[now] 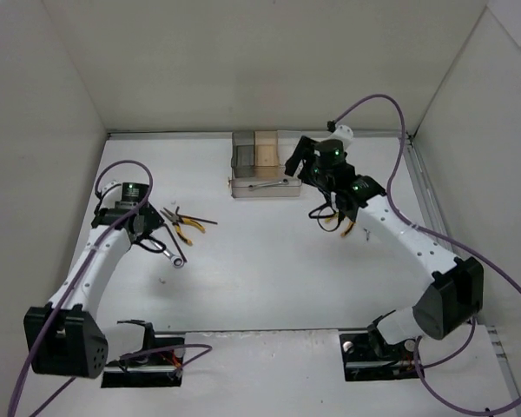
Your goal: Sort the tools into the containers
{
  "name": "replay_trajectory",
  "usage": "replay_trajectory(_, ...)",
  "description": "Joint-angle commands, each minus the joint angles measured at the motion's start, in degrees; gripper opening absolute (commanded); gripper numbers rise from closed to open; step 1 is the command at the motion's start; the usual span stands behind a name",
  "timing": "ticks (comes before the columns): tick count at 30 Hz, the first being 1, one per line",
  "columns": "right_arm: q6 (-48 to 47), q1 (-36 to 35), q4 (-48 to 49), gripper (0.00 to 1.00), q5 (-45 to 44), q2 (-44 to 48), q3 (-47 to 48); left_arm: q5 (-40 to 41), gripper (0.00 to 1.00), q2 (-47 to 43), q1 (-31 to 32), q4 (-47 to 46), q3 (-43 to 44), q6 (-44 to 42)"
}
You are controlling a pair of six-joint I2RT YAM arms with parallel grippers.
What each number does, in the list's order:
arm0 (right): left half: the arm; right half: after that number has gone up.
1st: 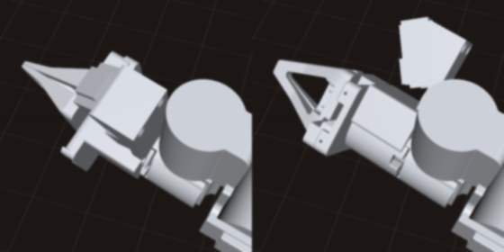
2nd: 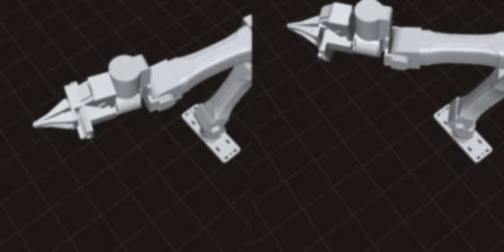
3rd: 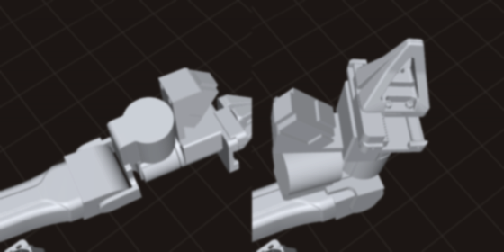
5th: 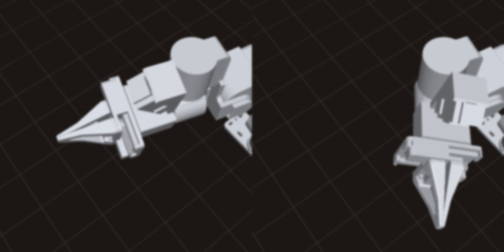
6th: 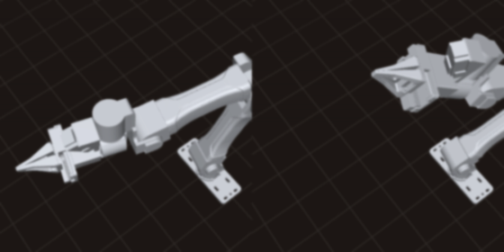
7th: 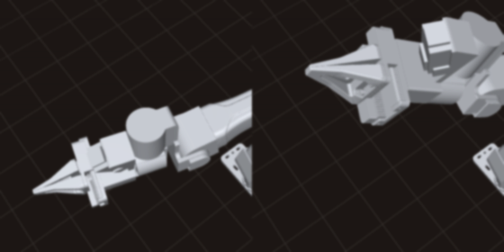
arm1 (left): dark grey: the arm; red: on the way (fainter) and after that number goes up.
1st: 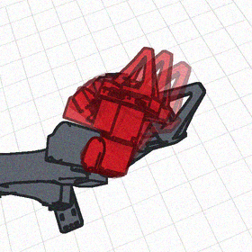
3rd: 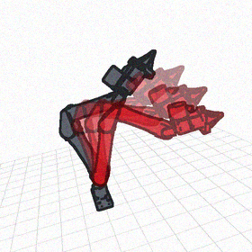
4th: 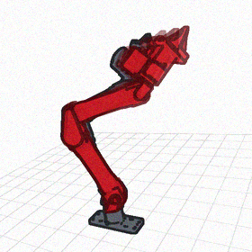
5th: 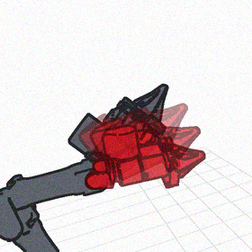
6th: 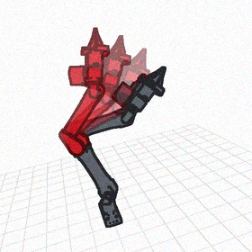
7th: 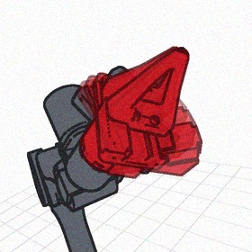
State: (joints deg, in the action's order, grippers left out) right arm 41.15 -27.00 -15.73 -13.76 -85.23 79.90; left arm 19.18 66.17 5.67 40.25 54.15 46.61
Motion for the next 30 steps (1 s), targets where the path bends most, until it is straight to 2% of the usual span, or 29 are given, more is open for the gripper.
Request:
replay_trajectory(1,-9.50,-0.24,-2.12,0.72,4.26,5.15,-8.67,-0.64,0.76,4.92,-1.45,0.97,5.17,7.00)
replay_trajectory(5,-11.70,-0.94,-2.29,0.73,5.76,13.05,-15.55,-1.16,0.68,13.86,-1.98,0.97,9.12,7.44)
replay_trajectory(13,-13.55,-0.86,-2.20,0.77,5.24,24.58,-23.64,-2.83,0.62,26.36,-3.74,1.41,10.80,11.39)
replay_trajectory(18,-14.69,-0.60,-2.47,0.79,3.92,30.64,-26.28,-4.67,0.63,30.93,-4.79,0.09,11.50,9.73)
replay_trajectory(26,-16.80,-0.59,-2.47,0.81,5.76,33.46,-27.95,-8.19,0.61,35.60,-6.37,-1.40,11.76,7.63)
replay_trajectory(27,-16.71,-0.59,-2.55,0.81,5.93,33.81,-28.30,-8.54,0.53,35.52,-7.07,-1.31,11.85,7.44)
replay_trajectory(30,-16.71,-0.42,-2.47,0.82,5.32,34.78,-29.01,-12.05,0.48,35.69,-7.96,-1.84,11.85,6.13)
